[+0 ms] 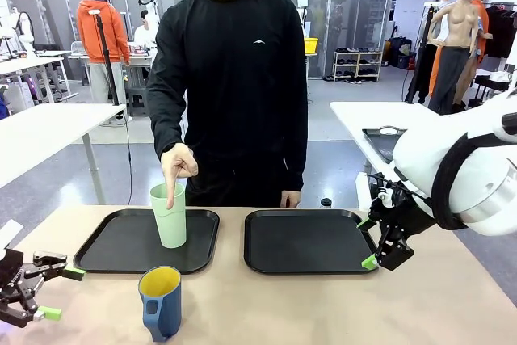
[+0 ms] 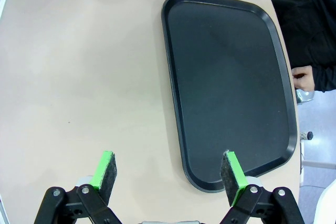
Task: Sort and store the cups by type.
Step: Pick up the Handle plastic cup and place it into the empty Flat Tray.
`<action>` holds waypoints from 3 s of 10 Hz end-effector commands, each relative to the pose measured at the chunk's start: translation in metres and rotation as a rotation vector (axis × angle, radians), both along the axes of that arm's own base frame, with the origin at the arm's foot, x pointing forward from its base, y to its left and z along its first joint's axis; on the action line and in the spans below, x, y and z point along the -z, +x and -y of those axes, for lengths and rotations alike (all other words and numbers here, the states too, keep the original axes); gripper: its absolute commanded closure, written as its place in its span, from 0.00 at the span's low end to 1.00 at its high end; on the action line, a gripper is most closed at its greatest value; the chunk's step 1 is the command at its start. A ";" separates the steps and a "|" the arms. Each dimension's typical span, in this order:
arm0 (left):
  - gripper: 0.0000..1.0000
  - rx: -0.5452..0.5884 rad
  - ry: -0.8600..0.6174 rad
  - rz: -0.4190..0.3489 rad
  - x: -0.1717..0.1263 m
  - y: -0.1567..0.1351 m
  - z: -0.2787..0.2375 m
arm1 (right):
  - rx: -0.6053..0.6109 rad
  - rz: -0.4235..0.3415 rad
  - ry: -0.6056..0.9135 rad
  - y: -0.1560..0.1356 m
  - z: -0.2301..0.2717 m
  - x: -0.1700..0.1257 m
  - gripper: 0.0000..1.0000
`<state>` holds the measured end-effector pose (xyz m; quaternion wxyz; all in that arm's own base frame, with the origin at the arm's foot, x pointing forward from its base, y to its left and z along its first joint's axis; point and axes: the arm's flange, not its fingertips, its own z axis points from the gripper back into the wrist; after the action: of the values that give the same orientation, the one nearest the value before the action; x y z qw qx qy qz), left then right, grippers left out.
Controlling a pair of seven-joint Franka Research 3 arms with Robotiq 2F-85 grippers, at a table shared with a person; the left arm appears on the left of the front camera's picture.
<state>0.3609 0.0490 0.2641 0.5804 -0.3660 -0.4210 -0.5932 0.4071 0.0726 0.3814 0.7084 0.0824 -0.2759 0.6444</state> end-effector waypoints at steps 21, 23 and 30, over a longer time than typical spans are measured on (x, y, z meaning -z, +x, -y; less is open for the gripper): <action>0.00 0.098 -0.240 -0.030 0.066 0.010 0.153 | 0.021 -0.005 -0.013 -0.001 -0.002 0.001 0.00; 0.00 0.095 -0.248 -0.017 0.065 0.013 0.158 | 0.021 -0.005 -0.013 -0.001 -0.002 0.001 0.00; 0.00 0.122 -0.237 -0.034 0.069 0.023 0.182 | 0.021 -0.005 -0.013 -0.001 -0.002 0.001 0.00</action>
<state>0.3765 -0.1263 0.2041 0.5060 -0.4752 -0.4514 -0.5607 0.4071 0.0723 0.3813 0.7084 0.0825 -0.2759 0.6443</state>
